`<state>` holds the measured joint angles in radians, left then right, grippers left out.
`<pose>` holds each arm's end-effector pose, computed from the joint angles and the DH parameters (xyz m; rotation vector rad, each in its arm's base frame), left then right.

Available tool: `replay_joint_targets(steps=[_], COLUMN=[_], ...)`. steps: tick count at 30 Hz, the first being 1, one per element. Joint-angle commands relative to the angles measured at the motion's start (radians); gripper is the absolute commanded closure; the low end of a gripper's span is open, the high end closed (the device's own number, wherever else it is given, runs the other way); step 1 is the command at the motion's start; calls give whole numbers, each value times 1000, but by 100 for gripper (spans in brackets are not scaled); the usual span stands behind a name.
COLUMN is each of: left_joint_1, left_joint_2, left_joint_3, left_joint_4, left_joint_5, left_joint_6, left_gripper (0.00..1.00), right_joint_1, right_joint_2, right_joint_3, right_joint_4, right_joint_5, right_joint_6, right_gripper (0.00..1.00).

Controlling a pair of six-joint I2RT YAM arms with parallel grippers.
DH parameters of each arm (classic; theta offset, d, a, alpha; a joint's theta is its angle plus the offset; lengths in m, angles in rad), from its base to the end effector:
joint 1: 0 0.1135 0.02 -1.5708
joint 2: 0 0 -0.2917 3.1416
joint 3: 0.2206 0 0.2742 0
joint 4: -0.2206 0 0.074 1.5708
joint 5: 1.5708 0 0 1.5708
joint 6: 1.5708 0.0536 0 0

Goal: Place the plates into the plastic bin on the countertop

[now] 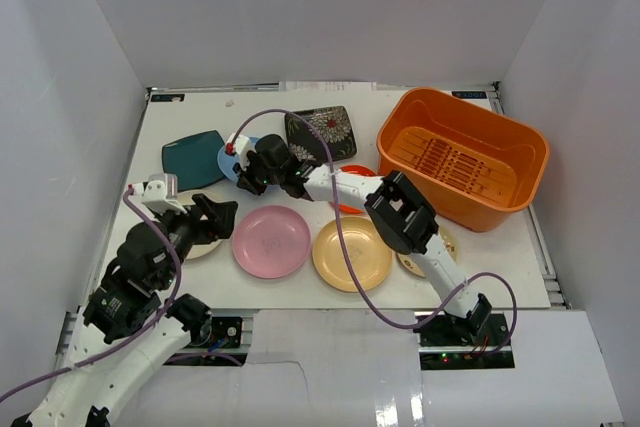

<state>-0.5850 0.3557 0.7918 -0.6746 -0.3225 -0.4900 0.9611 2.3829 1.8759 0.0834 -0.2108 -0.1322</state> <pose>0.0803 -0.0328 0.3530 -0.1450 1.8164 -0.4748 0.3401 0.5065 0.1848 -1.1897 1.6846 0.7345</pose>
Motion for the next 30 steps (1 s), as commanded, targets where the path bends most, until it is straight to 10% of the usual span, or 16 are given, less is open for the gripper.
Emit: replay_joint_targets(steps=[1, 18, 30], left_joint_1=[-4, -6, -27], left_joint_2=[18, 270, 675], left_joint_3=[40, -2, 15], left_joint_4=[13, 90, 14], left_joint_5=[74, 674, 760], left_joint_6=[13, -64, 76], left_gripper=[13, 25, 28], right_joint_1=[13, -82, -472], right_joint_2=[-149, -855, -1210], right_joint_3=[-101, -615, -942], right_joint_4=[180, 275, 32], right_joint_5=[-53, 339, 577], right_joint_6=[83, 80, 100], right_gripper=[90, 92, 92])
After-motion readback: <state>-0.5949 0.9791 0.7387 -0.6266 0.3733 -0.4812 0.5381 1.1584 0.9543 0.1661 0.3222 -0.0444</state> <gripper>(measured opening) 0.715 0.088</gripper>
